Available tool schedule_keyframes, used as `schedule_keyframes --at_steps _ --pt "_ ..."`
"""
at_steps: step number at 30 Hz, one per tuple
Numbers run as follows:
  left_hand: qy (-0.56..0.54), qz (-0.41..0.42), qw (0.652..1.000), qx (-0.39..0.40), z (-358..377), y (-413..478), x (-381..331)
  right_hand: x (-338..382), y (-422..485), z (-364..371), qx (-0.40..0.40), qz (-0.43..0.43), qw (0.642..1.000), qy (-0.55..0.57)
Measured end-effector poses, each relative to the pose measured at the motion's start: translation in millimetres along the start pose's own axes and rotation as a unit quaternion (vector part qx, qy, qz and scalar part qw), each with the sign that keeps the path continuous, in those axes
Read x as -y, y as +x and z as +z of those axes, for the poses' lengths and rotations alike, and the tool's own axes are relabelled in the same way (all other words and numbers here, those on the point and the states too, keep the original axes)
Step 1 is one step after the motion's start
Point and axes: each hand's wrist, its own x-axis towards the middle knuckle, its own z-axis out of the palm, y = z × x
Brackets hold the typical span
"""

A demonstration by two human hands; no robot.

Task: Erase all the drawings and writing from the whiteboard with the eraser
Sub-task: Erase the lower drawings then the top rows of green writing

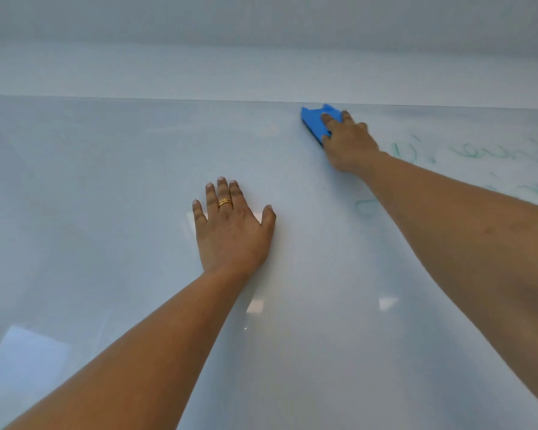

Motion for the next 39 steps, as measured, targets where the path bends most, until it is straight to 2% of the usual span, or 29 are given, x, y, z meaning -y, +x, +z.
schedule_keyframes --at_steps 5,11,14,19,23,28,34,39 --pt "0.003 0.002 1.000 0.001 -0.1 -0.4 -0.9 -50.1 -8.4 -12.1 -0.008 0.109 0.994 -0.015" --pt "0.005 0.005 1.000 0.003 0.0 -0.7 -0.8 -21.5 -19.3 -8.4 -0.026 0.129 0.991 -0.013" --pt "0.009 0.007 1.000 0.002 0.7 0.0 -0.8 5.5 -27.8 -2.0 -0.040 0.097 0.994 -0.014" --pt "0.008 -0.001 1.000 -0.006 -0.2 -0.5 -2.7 55.2 -46.1 10.4 -0.036 -0.013 0.999 0.004" --pt "0.014 -0.010 1.000 -0.009 -2.1 0.6 -5.8 62.8 -58.1 15.6 -0.045 -0.089 0.995 0.018" --pt "0.018 -0.021 1.000 -0.015 -3.8 2.3 -17.0 37.8 -58.9 10.4 -0.026 -0.127 0.990 0.049" --pt "0.002 -0.004 1.000 -0.001 2.3 4.3 -55.1 -29.3 -50.0 -1.9 -0.039 -0.067 0.996 0.044" --pt "0.012 -0.029 0.999 -0.007 12.7 3.0 -71.0 -105.6 -41.3 -18.4 -0.049 0.003 0.998 0.027"
